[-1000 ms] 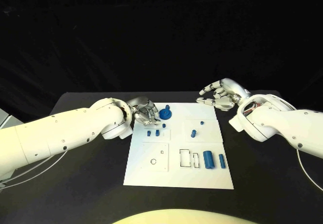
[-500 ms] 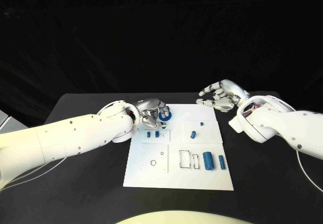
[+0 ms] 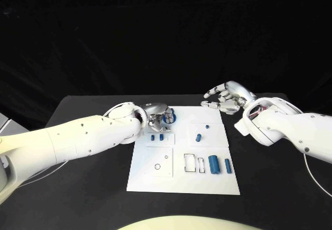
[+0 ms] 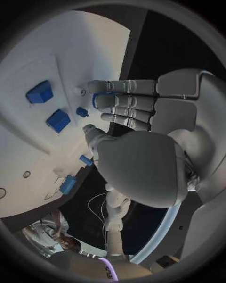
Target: Assemble the parts on the task board
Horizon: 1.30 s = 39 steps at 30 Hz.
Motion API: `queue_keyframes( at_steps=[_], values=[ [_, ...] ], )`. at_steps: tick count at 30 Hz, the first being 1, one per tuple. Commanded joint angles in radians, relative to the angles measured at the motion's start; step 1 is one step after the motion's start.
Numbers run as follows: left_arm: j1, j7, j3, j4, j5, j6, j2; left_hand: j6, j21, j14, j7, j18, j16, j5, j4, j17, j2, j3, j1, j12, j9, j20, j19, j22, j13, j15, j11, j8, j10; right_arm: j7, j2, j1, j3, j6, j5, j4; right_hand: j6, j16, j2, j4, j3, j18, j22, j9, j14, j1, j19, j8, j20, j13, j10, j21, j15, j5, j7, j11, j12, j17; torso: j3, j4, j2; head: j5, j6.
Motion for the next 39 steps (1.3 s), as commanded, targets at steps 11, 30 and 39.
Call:
queue_keyframes(
  at_steps=[11, 30, 39],
  values=[
    [0.000, -0.022, -0.001, -0.040, -0.044, 0.084, 0.029, 0.060, 0.101, 0.079, 0.003, -0.002, 0.111, -0.004, -0.003, 0.083, -0.003, 0.027, -0.010, 0.050, -0.027, -0.010, 0.058, 0.109, 0.007, -0.009, -0.015, -0.010, 0.052, 0.013, 0.004, -0.001, 0.000, 0.004, -0.005, 0.001, -0.007, -0.006, 0.008, 0.001, -0.004, 0.005, 0.000, 0.000, 0.072, -0.002, -0.005, -0.002, 0.002, 0.183, 0.023, -0.004, 0.002, 0.006, 0.000, 0.006, -0.004, 0.130, 0.0002, -0.0005, -0.001, 0.000, -0.001],
    [0.000, -0.043, -0.002, -0.062, -0.046, 0.116, 0.051, 0.131, 0.196, 0.154, -0.004, -0.017, 0.202, -0.002, -0.072, 0.181, 0.017, 0.138, 0.019, 0.089, -0.051, -0.029, 0.108, 0.213, 0.023, -0.031, -0.040, -0.014, 0.107, 0.012, 0.004, -0.001, 0.000, 0.005, -0.005, 0.002, -0.006, -0.006, 0.009, 0.001, -0.004, 0.005, 0.000, 0.001, 0.072, -0.001, -0.004, -0.002, 0.002, 0.183, 0.024, -0.004, 0.001, 0.006, 0.000, 0.006, -0.004, 0.130, -0.0001, 0.0001, 0.000, -0.003, -0.004],
    [-0.001, -0.045, -0.003, -0.077, -0.045, 0.123, 0.063, 0.132, 0.205, 0.154, -0.002, -0.018, 0.205, -0.003, -0.085, 0.177, 0.016, 0.154, 0.013, 0.081, -0.055, -0.030, 0.107, 0.221, 0.019, -0.030, -0.037, -0.019, 0.103, 0.013, 0.005, -0.001, 0.000, 0.004, -0.005, 0.001, -0.006, -0.006, 0.010, 0.001, -0.004, 0.005, 0.000, 0.001, 0.072, -0.001, -0.004, -0.001, 0.002, 0.184, 0.024, -0.004, 0.001, 0.006, 0.000, 0.006, -0.003, 0.131, 0.0003, 0.0001, 0.000, -0.005, -0.006]
  ],
)
